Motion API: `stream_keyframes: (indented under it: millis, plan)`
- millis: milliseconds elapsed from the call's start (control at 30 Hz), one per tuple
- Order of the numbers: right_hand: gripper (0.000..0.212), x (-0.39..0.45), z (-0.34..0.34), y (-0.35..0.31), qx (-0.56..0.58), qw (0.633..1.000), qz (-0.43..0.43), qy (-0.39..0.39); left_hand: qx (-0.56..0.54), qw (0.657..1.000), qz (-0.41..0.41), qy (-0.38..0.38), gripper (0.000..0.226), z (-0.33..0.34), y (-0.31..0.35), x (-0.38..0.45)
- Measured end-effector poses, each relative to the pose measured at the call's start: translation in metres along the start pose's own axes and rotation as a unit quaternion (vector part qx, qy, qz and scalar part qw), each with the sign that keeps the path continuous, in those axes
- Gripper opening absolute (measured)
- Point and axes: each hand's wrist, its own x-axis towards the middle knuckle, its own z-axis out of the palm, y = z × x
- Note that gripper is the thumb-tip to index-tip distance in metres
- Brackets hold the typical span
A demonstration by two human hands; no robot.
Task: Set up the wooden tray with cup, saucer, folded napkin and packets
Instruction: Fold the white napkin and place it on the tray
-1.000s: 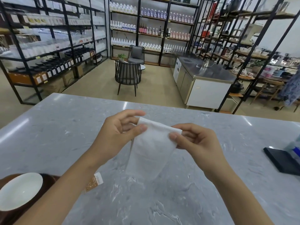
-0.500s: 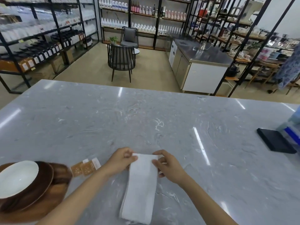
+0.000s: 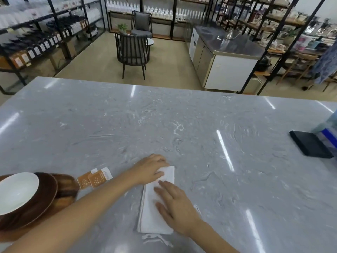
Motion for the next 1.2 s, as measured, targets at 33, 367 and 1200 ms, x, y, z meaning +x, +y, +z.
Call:
stream_keyframes:
  millis: [33,367,1200]
  plan:
    - [0.044,-0.006,-0.001,-0.001,0.01,1.0,-0.002,-0.001,-0.008,1.0,-0.02,-0.003,0.042,-0.001,-0.003,0.0]
    - [0.017,-0.031,0.022,-0.023,0.023,0.998,-0.059,0.009,-0.194,0.953,-0.195,0.126,0.045,0.005,-0.006,-0.043]
    - [0.005,-0.035,0.031,-0.045,0.194,0.971,0.108,0.089,-0.425,0.832,-0.347,0.08,0.008,0.032,0.049,-0.15]
